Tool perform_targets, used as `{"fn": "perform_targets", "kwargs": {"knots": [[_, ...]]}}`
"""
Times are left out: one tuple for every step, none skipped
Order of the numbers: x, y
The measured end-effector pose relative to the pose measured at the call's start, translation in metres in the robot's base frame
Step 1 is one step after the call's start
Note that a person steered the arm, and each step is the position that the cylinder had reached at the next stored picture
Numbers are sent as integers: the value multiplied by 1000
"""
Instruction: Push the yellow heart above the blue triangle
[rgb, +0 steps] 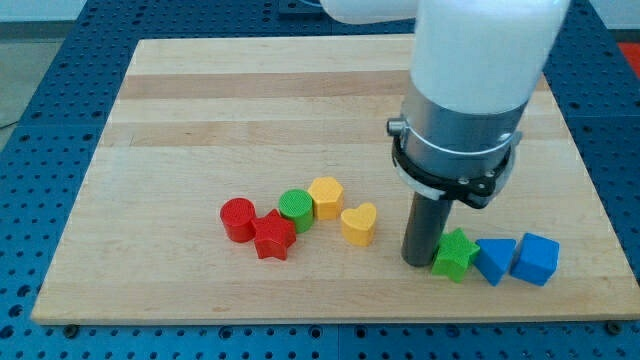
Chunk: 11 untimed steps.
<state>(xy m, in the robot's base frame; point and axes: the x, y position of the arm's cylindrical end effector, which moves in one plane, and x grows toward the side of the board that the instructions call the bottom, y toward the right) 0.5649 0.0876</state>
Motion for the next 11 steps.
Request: {"fn": "perform_targets", "kwargs": {"knots": [[0,4],[5,-42],[15,-85],[1,-106],[-33,-98],[-45,-44],[-47,4],[-47,14],[-47,42],[-47,49],[-47,20]]}}
